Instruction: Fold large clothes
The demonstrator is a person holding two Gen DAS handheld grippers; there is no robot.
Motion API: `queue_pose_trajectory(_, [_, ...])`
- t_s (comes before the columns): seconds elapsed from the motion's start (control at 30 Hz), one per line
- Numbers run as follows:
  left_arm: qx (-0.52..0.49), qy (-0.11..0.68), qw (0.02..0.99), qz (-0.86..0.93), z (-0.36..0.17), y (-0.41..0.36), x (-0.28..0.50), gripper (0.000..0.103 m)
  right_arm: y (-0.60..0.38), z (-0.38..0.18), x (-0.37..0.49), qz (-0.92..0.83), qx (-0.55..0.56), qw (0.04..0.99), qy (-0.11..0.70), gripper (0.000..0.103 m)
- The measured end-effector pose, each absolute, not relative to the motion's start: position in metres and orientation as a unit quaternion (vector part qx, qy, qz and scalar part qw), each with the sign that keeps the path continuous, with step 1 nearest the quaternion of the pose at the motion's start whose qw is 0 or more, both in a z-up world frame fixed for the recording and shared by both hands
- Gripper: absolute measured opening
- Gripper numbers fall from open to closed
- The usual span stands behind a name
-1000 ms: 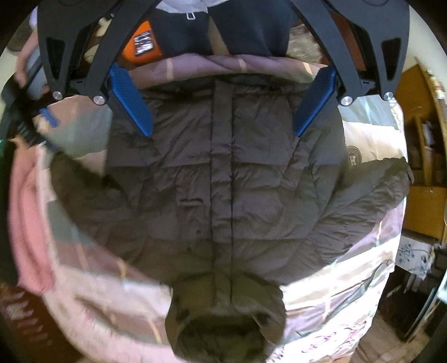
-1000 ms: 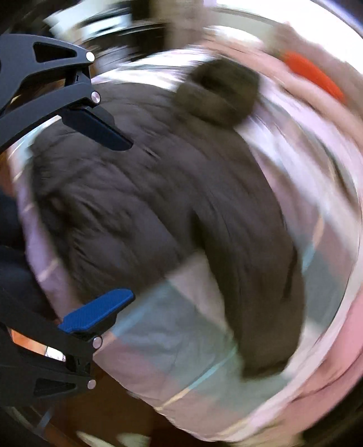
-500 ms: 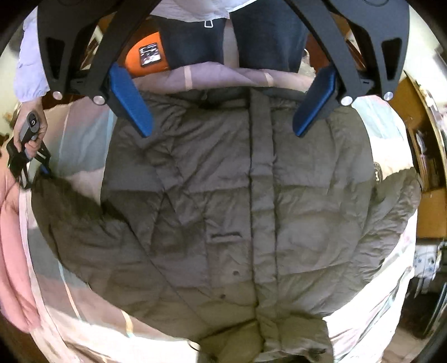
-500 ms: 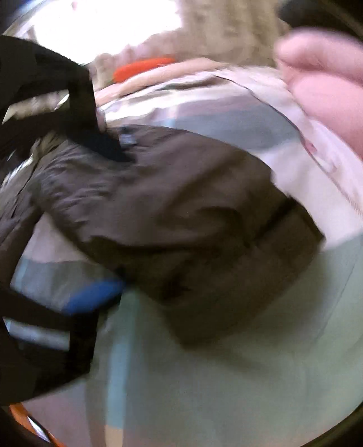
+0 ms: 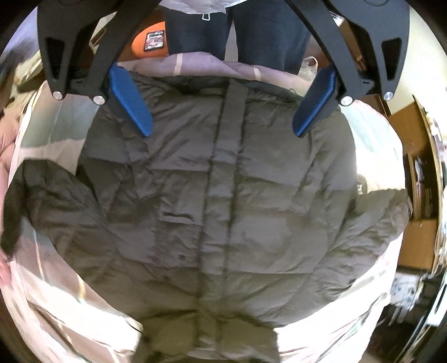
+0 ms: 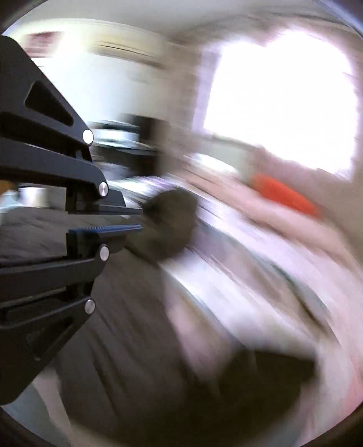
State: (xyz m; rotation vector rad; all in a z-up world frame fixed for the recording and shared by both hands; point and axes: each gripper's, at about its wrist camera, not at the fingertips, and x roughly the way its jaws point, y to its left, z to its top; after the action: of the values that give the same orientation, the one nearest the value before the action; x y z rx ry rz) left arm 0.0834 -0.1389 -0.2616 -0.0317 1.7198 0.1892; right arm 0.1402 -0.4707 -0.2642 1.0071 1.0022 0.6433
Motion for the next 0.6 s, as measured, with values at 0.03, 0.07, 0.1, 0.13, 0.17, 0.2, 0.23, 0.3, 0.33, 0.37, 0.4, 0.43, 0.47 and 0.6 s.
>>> queue_pose_trajectory(0.03, [-0.017, 0.755, 0.649, 0.090, -0.261, -0.132, 0.084, 0.101, -0.430, -0.261, 0.137, 0.335, 0.420, 0.692, 0.482, 0.008])
queue_pose_trajectory(0.07, [-0.021, 0.754, 0.649, 0.096, -0.261, -0.125, 0.085, 0.101, -0.399, -0.258, 0.130, 0.359, 0.386, 0.683, 0.506, 0.016])
queue_pose_trajectory(0.1, [-0.029, 0.753, 0.649, 0.104, -0.261, -0.116, 0.086, 0.101, -0.385, -0.256, 0.123, 0.359, 0.367, 0.686, 0.514, 0.022])
queue_pose_trajectory(0.13, [-0.037, 0.752, 0.648, 0.109, -0.260, -0.107, 0.085, 0.101, -0.385, -0.258, 0.115, 0.341, 0.368, 0.697, 0.513, 0.036])
queue_pose_trajectory(0.17, [-0.047, 0.751, 0.648, 0.114, -0.260, -0.097, 0.084, 0.101, -0.395, -0.263, 0.110, 0.311, 0.383, 0.706, 0.507, 0.061])
queue_pose_trajectory(0.2, [-0.050, 0.751, 0.648, 0.117, -0.260, -0.093, 0.082, 0.101, -0.411, -0.271, 0.104, 0.265, 0.406, 0.717, 0.501, 0.075])
queue_pose_trajectory(0.23, [-0.051, 0.753, 0.645, 0.120, -0.261, -0.087, 0.080, 0.101, -0.442, -0.285, 0.100, 0.166, 0.424, 0.735, 0.502, 0.091])
queue_pose_trajectory(0.3, [-0.049, 0.756, 0.641, 0.126, -0.264, -0.080, 0.076, 0.101, -0.504, -0.304, 0.093, -0.025, 0.380, 0.757, 0.531, 0.091])
queue_pose_trajectory(0.33, [-0.049, 0.757, 0.640, 0.127, -0.266, -0.077, 0.073, 0.101, -0.530, -0.307, 0.094, -0.106, 0.325, 0.766, 0.545, 0.091])
queue_pose_trajectory(0.37, [-0.049, 0.758, 0.638, 0.129, -0.269, -0.075, 0.071, 0.101, -0.548, -0.305, 0.102, -0.167, 0.267, 0.776, 0.547, 0.091])
queue_pose_trajectory(0.4, [-0.050, 0.761, 0.634, 0.130, -0.273, -0.073, 0.070, 0.101, -0.563, -0.304, 0.110, -0.208, 0.207, 0.782, 0.550, 0.091])
queue_pose_trajectory(0.43, [-0.051, 0.763, 0.630, 0.131, -0.277, -0.072, 0.068, 0.101, -0.570, -0.310, 0.117, -0.227, 0.158, 0.778, 0.563, 0.091])
queue_pose_trajectory(0.47, [-0.052, 0.766, 0.627, 0.132, -0.281, -0.071, 0.066, 0.101, -0.575, -0.321, 0.132, -0.234, 0.101, 0.765, 0.591, 0.091])
queue_pose_trajectory(0.6, [-0.053, 0.782, 0.610, 0.111, -0.297, -0.089, 0.061, 0.101, -0.587, -0.378, 0.154, -0.162, 0.048, 0.715, 0.679, 0.089])
